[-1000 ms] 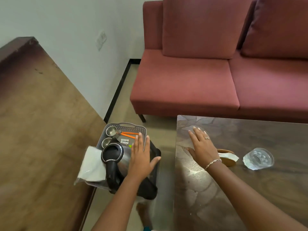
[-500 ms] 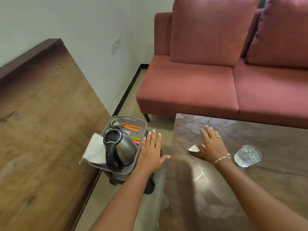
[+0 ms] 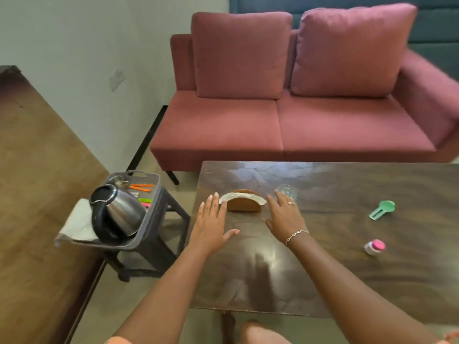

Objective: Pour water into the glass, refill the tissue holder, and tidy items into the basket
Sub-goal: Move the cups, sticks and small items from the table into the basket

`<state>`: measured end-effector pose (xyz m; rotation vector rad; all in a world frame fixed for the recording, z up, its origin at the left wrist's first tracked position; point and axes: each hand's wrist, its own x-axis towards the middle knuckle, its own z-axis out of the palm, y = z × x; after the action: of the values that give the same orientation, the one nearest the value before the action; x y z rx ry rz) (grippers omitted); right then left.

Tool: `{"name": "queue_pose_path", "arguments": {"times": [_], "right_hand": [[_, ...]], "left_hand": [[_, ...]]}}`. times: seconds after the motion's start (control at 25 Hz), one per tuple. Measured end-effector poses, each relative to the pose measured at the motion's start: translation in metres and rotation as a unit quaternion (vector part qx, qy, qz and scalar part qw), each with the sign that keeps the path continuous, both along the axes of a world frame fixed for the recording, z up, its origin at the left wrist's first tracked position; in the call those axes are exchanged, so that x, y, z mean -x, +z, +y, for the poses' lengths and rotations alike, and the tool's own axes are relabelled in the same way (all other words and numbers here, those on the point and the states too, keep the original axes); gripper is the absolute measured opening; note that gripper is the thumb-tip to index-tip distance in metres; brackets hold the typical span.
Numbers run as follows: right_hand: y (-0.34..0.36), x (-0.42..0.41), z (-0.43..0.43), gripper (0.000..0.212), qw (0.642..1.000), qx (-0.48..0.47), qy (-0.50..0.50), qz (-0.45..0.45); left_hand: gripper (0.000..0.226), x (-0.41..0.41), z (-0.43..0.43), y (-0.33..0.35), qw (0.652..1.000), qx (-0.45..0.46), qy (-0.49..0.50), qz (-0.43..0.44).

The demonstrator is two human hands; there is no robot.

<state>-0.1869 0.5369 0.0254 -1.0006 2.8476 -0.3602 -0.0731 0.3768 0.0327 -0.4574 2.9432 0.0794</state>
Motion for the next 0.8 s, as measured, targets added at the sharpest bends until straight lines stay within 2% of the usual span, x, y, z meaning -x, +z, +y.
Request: {"name": "queue_pose_path", "arguments": {"times": [0.44, 0.68, 0.8], "right_hand": [[-0.017, 0.029, 0.204, 0.055, 0.988, -0.072, -0.13, -0.053], [-0.048, 0.093, 0.292, 0.048, 0.97, -0.08, -0.191, -0.124], [-0.064, 0.146, 0.328, 0.048, 0.956, -0.081, -0.233, -0.161]], "left_hand": [[0.081, 0.068, 0.151, -0.019, 0.987, -0.053, -0.149, -0.029], [0.077, 0.146, 0.224, -0.038, 0.978, -0.053, -0.201, -0.035], [0.067, 0.194, 0.265, -0.048, 0.973, -0.074, -0.213, -0.047]]}}
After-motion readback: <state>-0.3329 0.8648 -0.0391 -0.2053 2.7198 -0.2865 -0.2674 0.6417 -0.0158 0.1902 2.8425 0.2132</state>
